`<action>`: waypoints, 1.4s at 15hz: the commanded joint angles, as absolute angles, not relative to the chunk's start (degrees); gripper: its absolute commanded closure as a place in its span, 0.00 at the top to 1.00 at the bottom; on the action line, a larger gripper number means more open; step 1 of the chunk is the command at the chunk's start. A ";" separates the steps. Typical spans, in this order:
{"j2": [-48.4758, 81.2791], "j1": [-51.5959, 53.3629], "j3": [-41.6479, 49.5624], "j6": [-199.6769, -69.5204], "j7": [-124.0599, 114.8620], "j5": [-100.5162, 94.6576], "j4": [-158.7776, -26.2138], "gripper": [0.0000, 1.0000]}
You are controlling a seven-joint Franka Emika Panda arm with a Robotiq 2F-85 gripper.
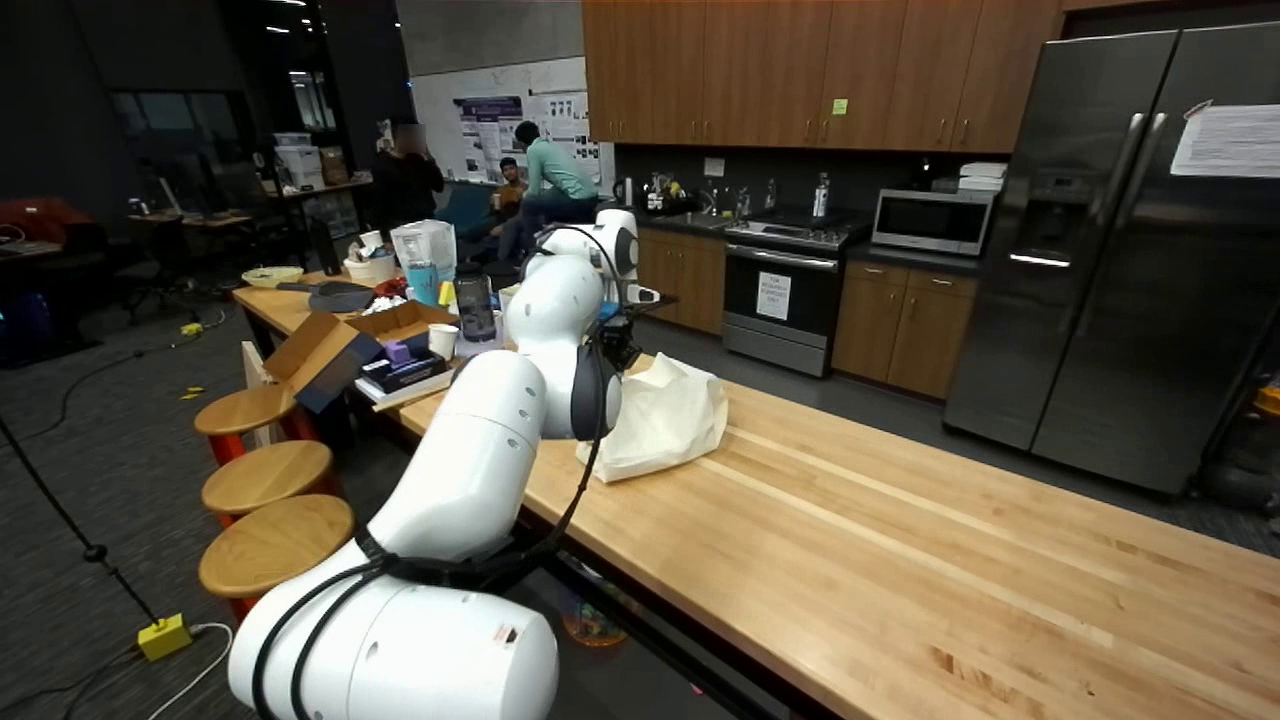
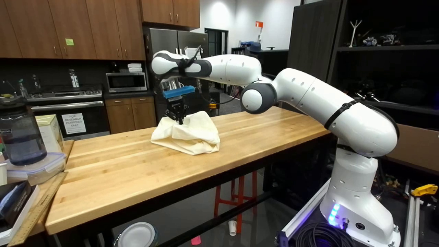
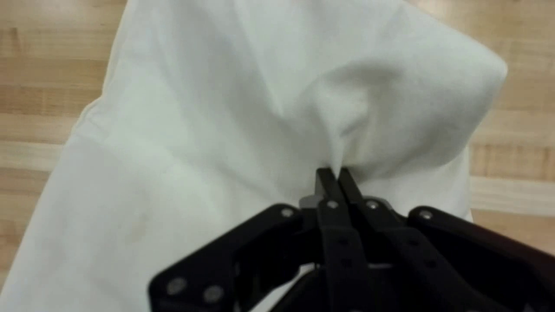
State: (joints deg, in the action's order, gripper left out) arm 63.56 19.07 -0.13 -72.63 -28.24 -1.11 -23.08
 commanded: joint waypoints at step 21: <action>65.99 6.98 -1.82 -72.00 -24.73 4.83 -23.95 0.01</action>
